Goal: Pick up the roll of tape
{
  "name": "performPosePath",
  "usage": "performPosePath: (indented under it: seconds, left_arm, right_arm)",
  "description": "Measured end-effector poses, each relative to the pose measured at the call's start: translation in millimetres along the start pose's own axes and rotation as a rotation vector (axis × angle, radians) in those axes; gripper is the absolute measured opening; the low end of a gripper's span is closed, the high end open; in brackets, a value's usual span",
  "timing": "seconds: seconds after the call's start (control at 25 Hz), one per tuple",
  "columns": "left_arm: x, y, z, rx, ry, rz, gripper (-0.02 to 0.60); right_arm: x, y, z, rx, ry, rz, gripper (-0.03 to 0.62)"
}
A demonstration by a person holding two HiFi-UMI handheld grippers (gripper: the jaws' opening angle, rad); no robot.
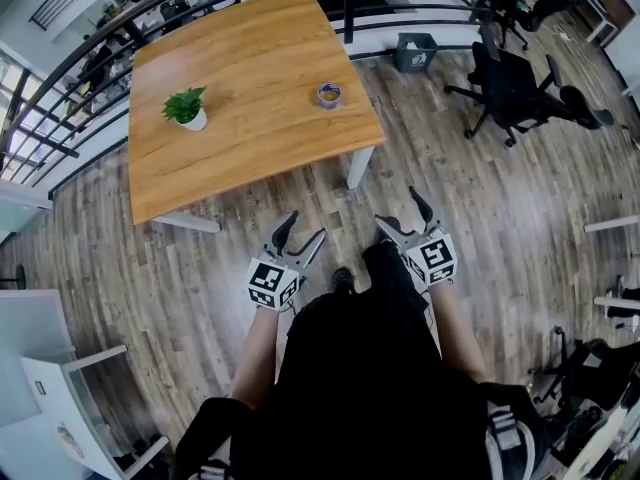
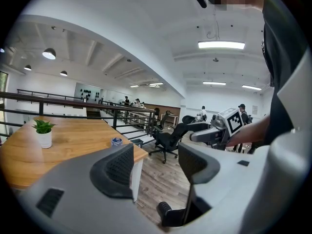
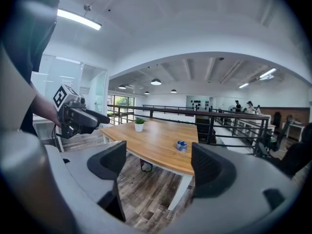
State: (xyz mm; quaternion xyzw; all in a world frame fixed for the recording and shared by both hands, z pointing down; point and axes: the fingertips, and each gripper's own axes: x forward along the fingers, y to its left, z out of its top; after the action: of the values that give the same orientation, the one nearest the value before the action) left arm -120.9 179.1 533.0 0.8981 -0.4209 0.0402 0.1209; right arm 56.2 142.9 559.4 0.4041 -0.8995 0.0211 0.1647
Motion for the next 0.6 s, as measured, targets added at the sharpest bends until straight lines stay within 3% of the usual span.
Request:
performPosePath:
  seconds: [0.6]
  left_arm:
    - [26,15,10,0.006,0.006,0.014,0.288]
  right_arm:
    - [22,-19,5,0.029,0.007,0.013,0.414]
